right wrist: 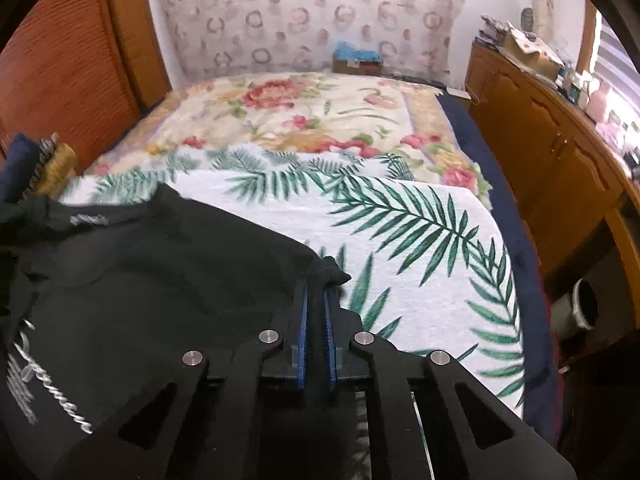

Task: Fold small clothes
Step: 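Grasp the shirt's folded edge with the right gripper while the left gripper holds the collar area, then lift the black T-shirt with both grippers and fold it over itself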

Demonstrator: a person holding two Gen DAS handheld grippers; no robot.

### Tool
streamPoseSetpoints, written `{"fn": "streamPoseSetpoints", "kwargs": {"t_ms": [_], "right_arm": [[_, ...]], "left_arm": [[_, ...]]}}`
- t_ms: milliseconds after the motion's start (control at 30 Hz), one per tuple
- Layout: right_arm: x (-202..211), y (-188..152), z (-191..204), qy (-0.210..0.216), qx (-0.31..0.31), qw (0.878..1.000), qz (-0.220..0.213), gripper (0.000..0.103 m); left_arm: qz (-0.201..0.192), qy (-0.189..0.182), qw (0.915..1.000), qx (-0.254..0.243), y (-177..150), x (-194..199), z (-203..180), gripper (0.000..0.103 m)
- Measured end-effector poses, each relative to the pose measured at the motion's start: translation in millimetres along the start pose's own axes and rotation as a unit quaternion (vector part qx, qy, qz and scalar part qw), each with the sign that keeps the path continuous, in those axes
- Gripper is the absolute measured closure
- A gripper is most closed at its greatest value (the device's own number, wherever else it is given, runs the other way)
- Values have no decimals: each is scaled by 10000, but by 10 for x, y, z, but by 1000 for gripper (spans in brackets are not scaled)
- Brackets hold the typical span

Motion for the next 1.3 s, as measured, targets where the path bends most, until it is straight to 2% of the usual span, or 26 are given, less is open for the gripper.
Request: {"fn": "streamPoseSetpoints", "kwargs": {"t_ms": [100, 233, 367, 500, 567, 933, 1133, 1200, 1300], "right_arm": [[407, 96, 170, 332, 35, 9978, -572, 99], [1041, 117, 377, 618, 316, 9924, -1017, 99], [1599, -3, 544, 918, 532, 9869, -1216, 99], [2117, -186, 643, 1139, 629, 9815, -1406, 99], [2287, -310, 668, 1230, 668, 9805, -1383, 99], [2811, -995, 583, 1056, 889, 9860, -939, 99], [2834, -1336, 493, 1023, 748, 9905, -537, 99], [2761, -1456, 482, 884, 792, 9923, -359, 99], [2707, -1517, 500, 822, 916, 9921, -255, 96]], "left_arm": [[-220, -72, 9997, 66, -1, 256, -43, 100], [-419, -197, 9988, 143, -32, 632, -109, 100], [-523, -310, 9980, 148, -157, 1018, -159, 100], [-531, -241, 9980, 230, -305, 1325, -109, 100], [-489, -192, 9983, 263, -383, 1463, -51, 100], [-160, 83, 9989, 433, -742, 2002, -16, 100], [-17, 174, 9989, 434, -850, 2085, -2, 86], [43, 187, 9985, 507, -872, 2072, 62, 81], [118, 258, 9979, 589, -924, 2027, 139, 78]]}}
Point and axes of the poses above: each gripper's, at about its wrist camera, not at the fingertips, and x roughly against the way its jaws point, z to its left, y to its top, the point moved 4 cm from there along -x, roughly the way its jaws point, and after that the axes turned 10 degrees about -z, right-handed, at the moved point
